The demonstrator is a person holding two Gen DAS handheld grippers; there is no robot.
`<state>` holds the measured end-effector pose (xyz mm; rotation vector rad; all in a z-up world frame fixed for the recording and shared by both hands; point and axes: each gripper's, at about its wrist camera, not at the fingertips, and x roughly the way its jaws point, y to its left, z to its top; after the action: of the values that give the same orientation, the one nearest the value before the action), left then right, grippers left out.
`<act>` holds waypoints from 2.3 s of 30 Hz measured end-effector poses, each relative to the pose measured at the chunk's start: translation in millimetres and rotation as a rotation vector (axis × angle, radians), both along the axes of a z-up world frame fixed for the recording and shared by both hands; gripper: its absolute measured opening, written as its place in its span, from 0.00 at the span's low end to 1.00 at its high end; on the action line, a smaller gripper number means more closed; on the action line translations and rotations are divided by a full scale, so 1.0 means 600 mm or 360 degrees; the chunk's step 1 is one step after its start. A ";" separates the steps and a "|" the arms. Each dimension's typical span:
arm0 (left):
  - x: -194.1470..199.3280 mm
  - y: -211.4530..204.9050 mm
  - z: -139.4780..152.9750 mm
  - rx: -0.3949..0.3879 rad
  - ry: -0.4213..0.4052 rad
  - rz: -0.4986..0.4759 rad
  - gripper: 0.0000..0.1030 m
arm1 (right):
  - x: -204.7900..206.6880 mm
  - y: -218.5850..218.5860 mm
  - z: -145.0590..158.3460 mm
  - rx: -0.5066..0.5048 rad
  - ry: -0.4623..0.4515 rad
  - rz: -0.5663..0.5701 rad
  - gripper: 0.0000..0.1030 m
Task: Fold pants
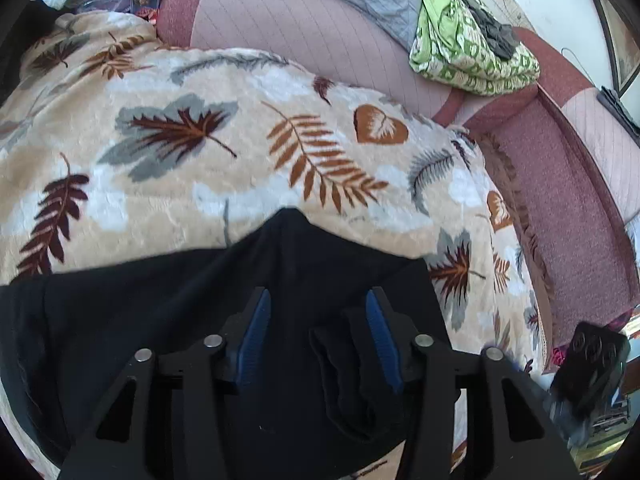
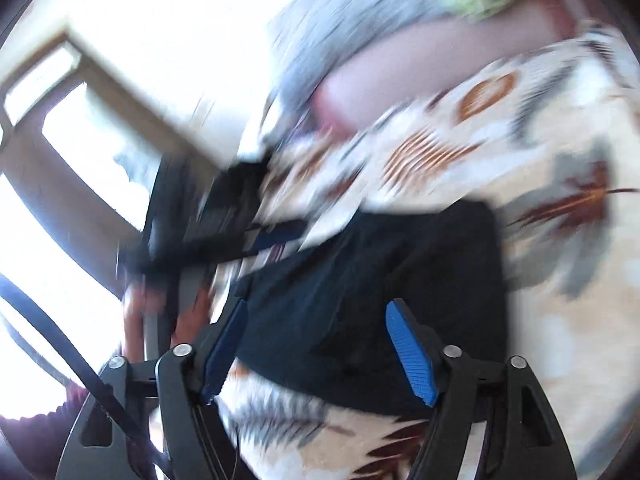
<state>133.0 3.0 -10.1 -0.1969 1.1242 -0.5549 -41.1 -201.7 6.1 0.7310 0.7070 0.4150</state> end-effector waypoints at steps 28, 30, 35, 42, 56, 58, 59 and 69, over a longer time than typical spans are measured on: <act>-0.094 0.061 0.009 0.0194 -0.0339 0.0264 0.65 | -0.019 -0.103 -0.074 0.0049 0.0334 -0.0519 0.77; -0.106 0.093 0.023 0.0169 -0.0427 0.0352 0.65 | -0.025 -0.097 -0.060 -0.0086 0.0306 -0.0567 0.77; -0.107 0.173 0.044 0.0235 -0.0631 0.0597 0.68 | -0.005 -0.072 0.002 -0.0283 0.0192 -0.0485 0.77; -0.116 0.339 0.024 0.0055 -0.0580 0.1000 0.71 | 0.120 0.001 -0.042 -0.0320 0.0432 -0.0209 0.77; -0.117 0.493 -0.050 -0.0277 -0.0176 0.1305 0.72 | 0.101 0.100 -0.015 -0.0279 0.0470 -0.0093 0.79; -0.115 0.488 -0.058 -0.0296 -0.0128 0.1281 0.72 | 0.085 0.132 -0.032 -0.0175 0.0527 -0.0028 0.79; -0.114 0.488 -0.061 -0.0309 -0.0111 0.1270 0.72 | 0.082 0.144 -0.048 -0.0151 0.0587 0.0011 0.79; -0.129 0.433 -0.070 -0.0203 -0.0084 0.1034 0.77 | 0.140 0.310 0.044 -0.0460 0.0407 0.0353 0.79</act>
<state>55.3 262.6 -52.0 -0.6277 0.9053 -0.0496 42.7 -15.5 32.3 0.4363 1.0707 0.4137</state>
